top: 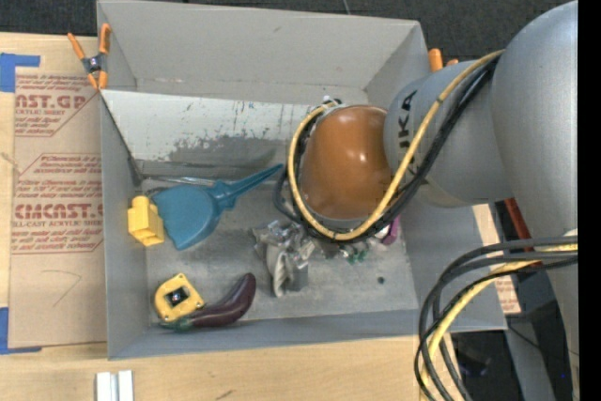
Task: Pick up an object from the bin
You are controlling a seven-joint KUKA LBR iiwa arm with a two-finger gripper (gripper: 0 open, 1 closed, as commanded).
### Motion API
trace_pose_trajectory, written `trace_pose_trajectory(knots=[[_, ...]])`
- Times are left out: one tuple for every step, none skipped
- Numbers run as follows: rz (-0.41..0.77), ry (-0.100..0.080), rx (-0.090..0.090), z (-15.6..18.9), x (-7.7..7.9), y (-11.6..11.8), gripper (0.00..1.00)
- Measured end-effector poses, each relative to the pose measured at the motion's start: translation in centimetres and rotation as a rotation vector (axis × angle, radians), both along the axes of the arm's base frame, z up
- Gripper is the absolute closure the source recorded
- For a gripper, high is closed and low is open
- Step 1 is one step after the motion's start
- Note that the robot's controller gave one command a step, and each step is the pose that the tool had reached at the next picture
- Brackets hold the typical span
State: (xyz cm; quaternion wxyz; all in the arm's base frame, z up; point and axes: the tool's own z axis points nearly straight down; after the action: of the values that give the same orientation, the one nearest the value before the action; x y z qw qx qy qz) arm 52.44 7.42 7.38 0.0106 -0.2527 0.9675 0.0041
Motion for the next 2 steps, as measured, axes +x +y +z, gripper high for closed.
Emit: trace_pose_trajectory(knots=[[0.0,0.0,0.0,0.0,0.0,0.0,1.0],[0.007,0.016,-0.004,4.2,-0.3,-2.0,1.0]])
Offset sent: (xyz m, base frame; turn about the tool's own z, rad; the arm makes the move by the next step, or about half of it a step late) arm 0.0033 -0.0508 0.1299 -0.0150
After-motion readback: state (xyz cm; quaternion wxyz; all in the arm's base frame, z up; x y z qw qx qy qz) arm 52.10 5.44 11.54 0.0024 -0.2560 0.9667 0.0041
